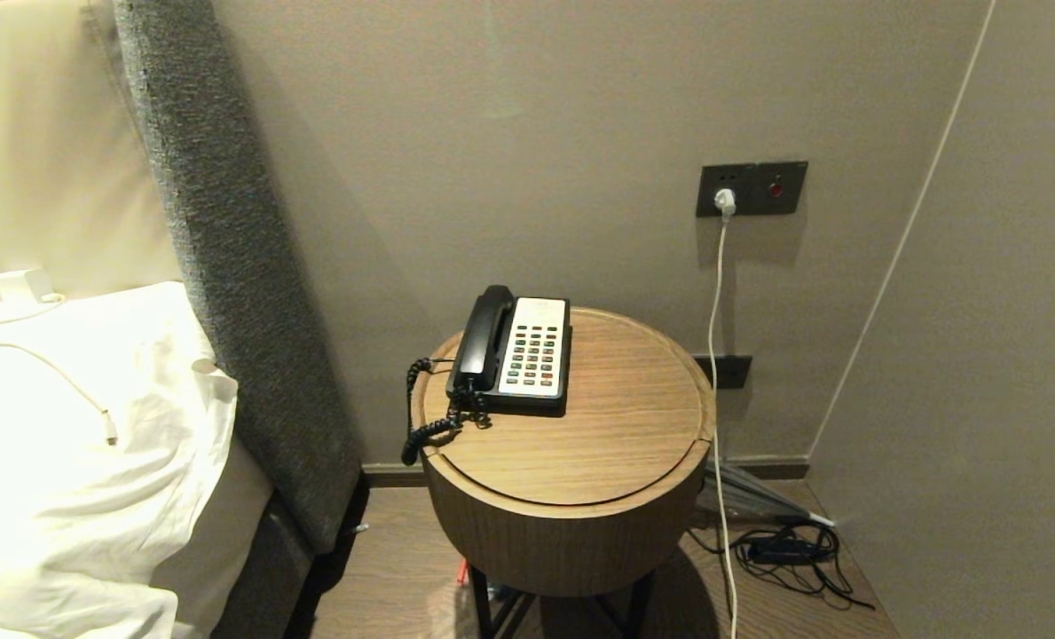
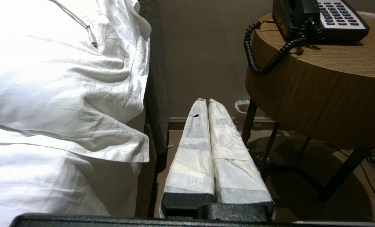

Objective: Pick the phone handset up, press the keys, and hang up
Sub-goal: Pick up the desk phone handset

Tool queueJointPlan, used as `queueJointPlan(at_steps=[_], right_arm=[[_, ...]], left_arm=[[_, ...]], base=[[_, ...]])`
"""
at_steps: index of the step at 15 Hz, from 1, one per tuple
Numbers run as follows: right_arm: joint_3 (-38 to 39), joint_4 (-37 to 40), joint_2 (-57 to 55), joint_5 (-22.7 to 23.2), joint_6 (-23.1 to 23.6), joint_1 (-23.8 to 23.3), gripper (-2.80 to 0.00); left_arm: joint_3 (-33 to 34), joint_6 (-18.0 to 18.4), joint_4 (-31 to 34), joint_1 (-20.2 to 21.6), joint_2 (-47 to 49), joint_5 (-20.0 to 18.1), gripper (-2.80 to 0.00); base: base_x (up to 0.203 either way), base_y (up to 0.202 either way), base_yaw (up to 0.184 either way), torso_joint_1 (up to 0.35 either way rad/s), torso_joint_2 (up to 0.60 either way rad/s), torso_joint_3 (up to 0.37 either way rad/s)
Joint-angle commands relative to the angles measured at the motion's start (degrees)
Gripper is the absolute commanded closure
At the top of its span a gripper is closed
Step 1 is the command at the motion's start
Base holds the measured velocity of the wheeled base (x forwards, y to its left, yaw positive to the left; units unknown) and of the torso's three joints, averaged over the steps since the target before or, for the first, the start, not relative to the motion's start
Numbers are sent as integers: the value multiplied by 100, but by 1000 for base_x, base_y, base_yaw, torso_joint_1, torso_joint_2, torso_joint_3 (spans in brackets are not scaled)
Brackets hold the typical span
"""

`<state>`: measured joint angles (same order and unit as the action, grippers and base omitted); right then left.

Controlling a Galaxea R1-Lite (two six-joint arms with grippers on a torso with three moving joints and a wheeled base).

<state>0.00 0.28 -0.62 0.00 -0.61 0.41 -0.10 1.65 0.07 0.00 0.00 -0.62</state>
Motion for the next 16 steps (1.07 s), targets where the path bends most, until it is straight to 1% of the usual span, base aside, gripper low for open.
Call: queueJointPlan(at_steps=[1,16], right_arm=[[0,-2,-8,0,0,2,0],[0,-2,-8,0,0,2,0]], left_arm=[[1,2,1,0,9,1,0],[-8,27,10,0,9,9,0]], base=[[0,0,0,0,0,0],[0,0,0,0,0,0]])
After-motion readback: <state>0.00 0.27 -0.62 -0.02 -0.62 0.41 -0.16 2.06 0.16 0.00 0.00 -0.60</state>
